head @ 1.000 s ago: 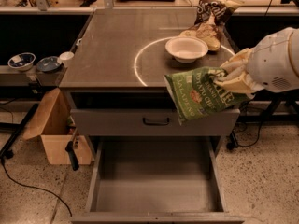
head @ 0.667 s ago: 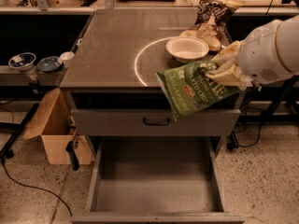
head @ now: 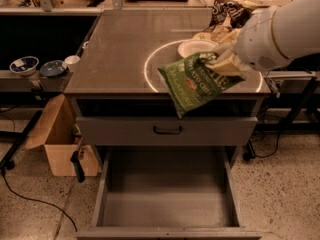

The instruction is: Pick green jalapeno chip bag from middle drawer and place on counter

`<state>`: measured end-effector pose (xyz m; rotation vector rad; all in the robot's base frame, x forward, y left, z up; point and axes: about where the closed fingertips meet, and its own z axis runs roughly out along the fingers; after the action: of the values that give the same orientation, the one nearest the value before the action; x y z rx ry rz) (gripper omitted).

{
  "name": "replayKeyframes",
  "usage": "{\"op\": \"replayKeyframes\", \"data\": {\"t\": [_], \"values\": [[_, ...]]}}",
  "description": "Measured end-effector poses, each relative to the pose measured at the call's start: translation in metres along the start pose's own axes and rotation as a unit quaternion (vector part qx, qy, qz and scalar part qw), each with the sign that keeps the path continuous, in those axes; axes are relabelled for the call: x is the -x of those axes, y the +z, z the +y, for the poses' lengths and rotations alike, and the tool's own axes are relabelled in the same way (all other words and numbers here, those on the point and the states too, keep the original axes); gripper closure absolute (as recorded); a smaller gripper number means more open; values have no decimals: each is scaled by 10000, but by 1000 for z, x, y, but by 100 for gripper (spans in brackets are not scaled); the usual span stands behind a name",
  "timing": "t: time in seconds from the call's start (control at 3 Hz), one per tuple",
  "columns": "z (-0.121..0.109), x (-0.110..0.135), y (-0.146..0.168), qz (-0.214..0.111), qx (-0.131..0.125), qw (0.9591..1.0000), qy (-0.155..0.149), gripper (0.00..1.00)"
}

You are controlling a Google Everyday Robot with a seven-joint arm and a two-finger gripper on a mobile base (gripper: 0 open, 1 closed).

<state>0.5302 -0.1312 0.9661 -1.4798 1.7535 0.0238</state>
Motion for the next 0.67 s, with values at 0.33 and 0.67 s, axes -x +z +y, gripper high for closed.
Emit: {"op": "replayKeyframes", "data": {"t": [0.33, 0.67], "values": [[-18, 9, 11, -38, -69, 9999, -76, 100], [-41, 15, 28, -4, -183, 9998, -127, 100]]}}
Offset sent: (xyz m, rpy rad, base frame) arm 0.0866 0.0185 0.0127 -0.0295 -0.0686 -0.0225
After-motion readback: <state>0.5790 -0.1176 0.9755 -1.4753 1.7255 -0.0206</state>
